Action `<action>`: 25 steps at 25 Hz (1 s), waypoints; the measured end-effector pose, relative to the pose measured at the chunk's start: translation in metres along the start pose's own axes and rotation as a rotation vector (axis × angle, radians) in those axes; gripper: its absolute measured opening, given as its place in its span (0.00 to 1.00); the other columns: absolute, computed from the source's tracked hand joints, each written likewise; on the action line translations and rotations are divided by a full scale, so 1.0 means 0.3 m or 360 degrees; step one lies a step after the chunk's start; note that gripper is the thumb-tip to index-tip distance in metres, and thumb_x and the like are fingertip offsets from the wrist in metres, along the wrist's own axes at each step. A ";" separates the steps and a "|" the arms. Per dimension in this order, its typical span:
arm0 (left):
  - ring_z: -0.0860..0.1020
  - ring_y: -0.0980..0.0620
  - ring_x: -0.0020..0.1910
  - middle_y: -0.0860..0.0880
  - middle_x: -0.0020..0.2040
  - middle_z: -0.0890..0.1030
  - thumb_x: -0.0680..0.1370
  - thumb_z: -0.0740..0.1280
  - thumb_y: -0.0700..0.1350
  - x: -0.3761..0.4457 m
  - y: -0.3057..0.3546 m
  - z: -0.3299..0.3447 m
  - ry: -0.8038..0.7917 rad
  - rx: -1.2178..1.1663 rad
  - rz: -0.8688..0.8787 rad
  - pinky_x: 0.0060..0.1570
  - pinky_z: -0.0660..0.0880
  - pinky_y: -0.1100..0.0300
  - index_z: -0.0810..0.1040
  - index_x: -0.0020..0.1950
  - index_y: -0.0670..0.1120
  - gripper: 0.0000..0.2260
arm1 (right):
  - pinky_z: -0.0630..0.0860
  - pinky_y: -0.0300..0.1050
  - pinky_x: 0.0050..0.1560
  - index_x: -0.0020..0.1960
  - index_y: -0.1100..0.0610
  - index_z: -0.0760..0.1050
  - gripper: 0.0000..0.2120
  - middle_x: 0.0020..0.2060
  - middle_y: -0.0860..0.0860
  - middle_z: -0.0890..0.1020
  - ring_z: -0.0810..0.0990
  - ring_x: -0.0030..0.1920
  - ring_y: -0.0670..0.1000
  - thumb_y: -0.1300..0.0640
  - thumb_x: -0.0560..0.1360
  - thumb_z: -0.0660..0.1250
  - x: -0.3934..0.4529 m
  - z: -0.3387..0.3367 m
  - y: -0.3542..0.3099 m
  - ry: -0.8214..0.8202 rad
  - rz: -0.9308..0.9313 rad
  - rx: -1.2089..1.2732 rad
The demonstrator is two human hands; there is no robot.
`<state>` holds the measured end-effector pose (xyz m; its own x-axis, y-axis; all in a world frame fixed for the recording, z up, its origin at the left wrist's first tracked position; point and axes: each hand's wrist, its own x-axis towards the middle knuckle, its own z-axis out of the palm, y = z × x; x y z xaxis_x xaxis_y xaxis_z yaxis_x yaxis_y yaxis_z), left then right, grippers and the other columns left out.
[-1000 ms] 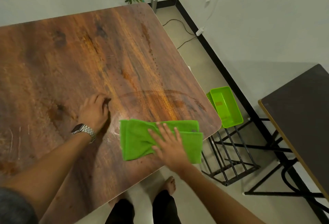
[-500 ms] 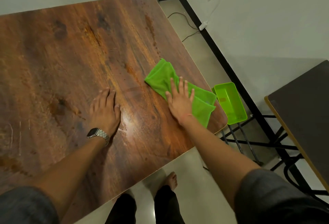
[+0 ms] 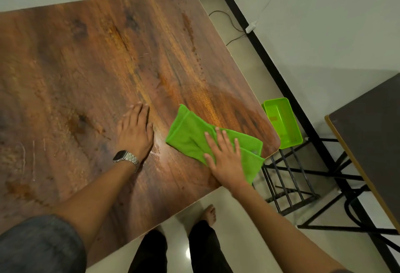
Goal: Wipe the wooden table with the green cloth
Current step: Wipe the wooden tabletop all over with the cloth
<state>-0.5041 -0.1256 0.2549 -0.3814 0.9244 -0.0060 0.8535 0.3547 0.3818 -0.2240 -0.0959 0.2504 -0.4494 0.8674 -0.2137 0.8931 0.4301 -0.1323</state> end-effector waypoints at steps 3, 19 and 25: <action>0.61 0.45 0.74 0.46 0.76 0.64 0.80 0.53 0.49 0.001 0.000 0.005 -0.0031 0.0027 0.0003 0.68 0.62 0.44 0.64 0.74 0.46 0.23 | 0.45 0.65 0.76 0.79 0.41 0.46 0.29 0.80 0.49 0.47 0.45 0.80 0.52 0.36 0.81 0.42 0.024 -0.041 0.161 0.0032 0.0257 -0.0045; 0.61 0.45 0.74 0.46 0.76 0.64 0.79 0.54 0.49 0.001 -0.015 0.032 0.0014 0.0057 0.0030 0.68 0.62 0.44 0.65 0.73 0.45 0.22 | 0.43 0.65 0.76 0.80 0.46 0.47 0.29 0.80 0.51 0.49 0.45 0.80 0.54 0.39 0.82 0.43 0.205 0.020 -0.256 0.0082 -0.0012 0.0067; 0.61 0.45 0.74 0.46 0.76 0.63 0.80 0.54 0.50 0.006 -0.014 0.026 -0.0023 0.0049 0.0035 0.67 0.63 0.44 0.64 0.74 0.47 0.23 | 0.45 0.63 0.77 0.80 0.42 0.45 0.29 0.80 0.48 0.48 0.44 0.80 0.52 0.36 0.81 0.43 -0.002 0.011 0.005 0.0046 0.0027 -0.0056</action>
<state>-0.5055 -0.1244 0.2462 -0.3576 0.9338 -0.0117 0.8721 0.3384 0.3535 -0.2224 -0.0966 0.2473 -0.4336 0.8814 -0.1875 0.9011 0.4232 -0.0945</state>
